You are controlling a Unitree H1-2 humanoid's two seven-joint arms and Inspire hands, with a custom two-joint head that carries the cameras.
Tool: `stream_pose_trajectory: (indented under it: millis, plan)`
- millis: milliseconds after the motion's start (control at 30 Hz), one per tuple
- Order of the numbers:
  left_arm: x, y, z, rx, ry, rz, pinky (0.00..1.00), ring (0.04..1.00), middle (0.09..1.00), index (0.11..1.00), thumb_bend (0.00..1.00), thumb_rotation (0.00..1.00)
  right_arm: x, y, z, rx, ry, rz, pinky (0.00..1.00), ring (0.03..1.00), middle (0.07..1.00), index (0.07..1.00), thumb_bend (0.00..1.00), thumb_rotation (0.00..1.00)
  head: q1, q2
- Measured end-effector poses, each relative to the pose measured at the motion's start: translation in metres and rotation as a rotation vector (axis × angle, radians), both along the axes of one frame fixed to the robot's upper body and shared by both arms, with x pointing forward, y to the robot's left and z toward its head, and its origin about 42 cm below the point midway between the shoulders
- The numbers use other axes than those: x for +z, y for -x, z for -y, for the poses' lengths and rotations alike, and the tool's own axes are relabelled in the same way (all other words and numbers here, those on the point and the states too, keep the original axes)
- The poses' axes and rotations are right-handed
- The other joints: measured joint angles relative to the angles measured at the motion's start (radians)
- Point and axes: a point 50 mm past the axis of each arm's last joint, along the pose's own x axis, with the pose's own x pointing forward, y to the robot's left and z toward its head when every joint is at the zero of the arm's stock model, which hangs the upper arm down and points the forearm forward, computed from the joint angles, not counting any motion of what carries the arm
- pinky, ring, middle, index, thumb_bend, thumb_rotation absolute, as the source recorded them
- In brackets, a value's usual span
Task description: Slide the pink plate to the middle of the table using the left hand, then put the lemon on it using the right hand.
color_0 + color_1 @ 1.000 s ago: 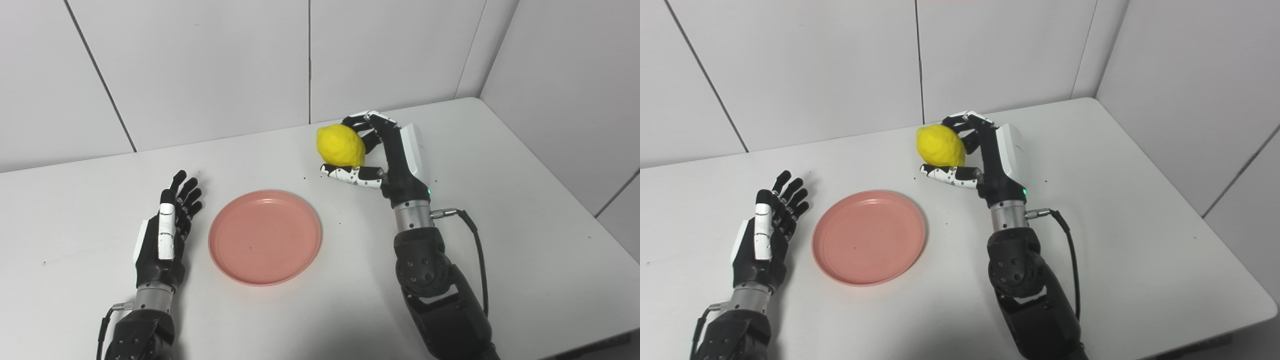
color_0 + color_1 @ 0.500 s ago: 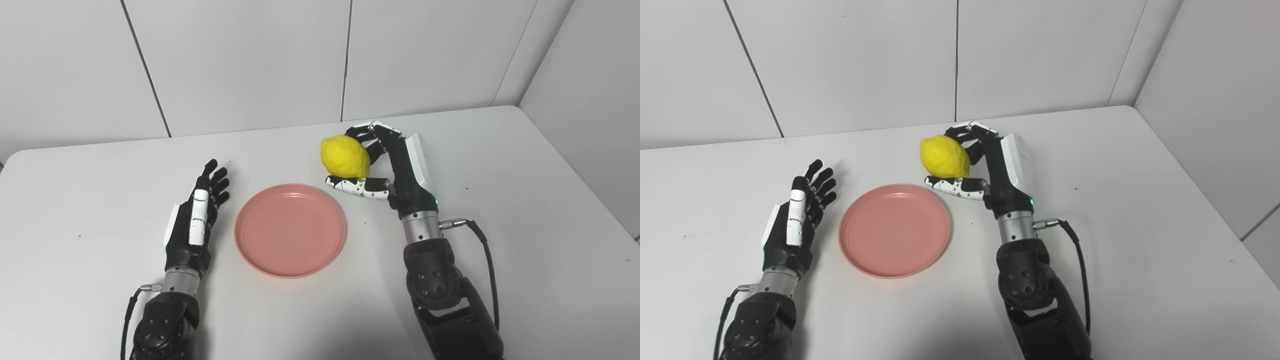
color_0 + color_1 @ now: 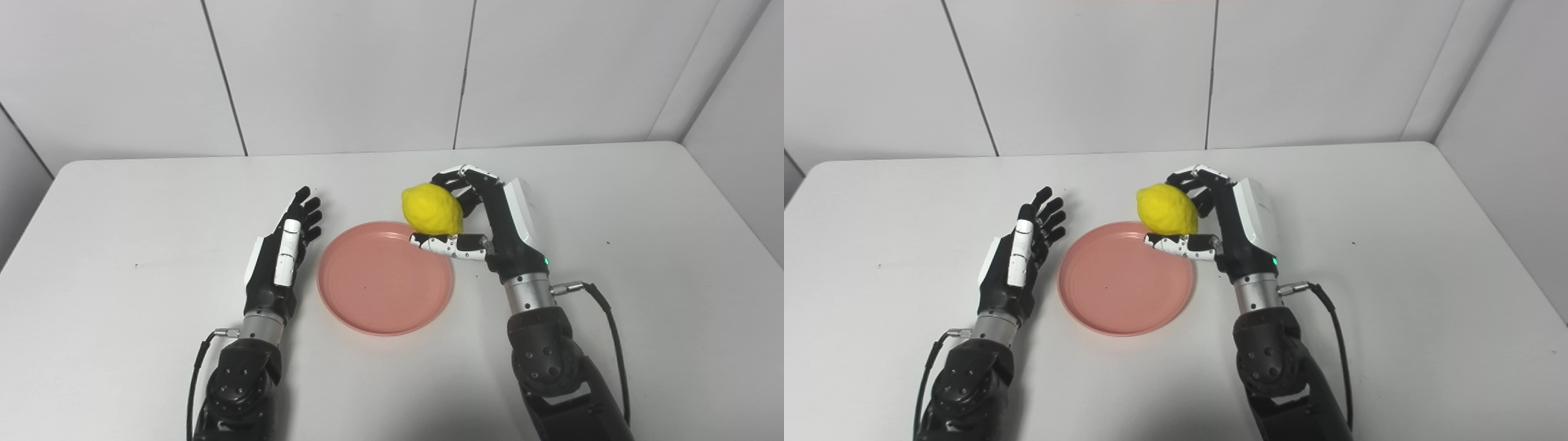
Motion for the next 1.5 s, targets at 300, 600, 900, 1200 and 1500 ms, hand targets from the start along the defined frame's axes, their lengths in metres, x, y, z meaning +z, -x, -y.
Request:
stream_pose_trajectory:
  millis: [300, 600, 900, 1200, 1500]
  plan:
    - [0.001, 0.001, 0.008, 0.006, 0.000, 0.001, 0.89, 0.923, 0.927, 0.911, 0.63, 1.00, -0.004, 0.001, -0.006, 0.051, 0.031, -0.031, 0.40, 0.429, 0.495, 0.515, 0.52, 0.00, 0.048, -0.002]
    - [0.001, 0.001, 0.011, 0.013, -0.010, 0.002, 0.89, 0.918, 0.920, 0.896, 0.64, 1.00, -0.015, 0.000, -0.008, 0.106, 0.055, -0.058, 0.39, 0.419, 0.490, 0.522, 0.52, 0.00, 0.079, -0.002]
    - [0.001, 0.001, 0.012, 0.016, -0.004, 0.003, 0.89, 0.920, 0.924, 0.908, 0.63, 1.00, -0.023, 0.000, -0.013, 0.137, 0.106, -0.089, 0.43, 0.432, 0.477, 0.525, 0.52, 0.00, 0.008, 0.008]
    - [0.001, 0.001, 0.009, 0.020, -0.010, 0.003, 0.90, 0.923, 0.925, 0.911, 0.66, 1.00, -0.027, 0.000, -0.019, 0.143, 0.171, -0.099, 0.39, 0.399, 0.493, 0.532, 0.51, 0.00, -0.003, 0.012]
    - [0.001, 0.001, 0.008, 0.020, -0.007, 0.002, 0.90, 0.921, 0.922, 0.908, 0.65, 1.00, -0.035, -0.004, -0.023, 0.144, 0.228, -0.116, 0.36, 0.387, 0.505, 0.537, 0.51, 0.00, -0.007, 0.014]
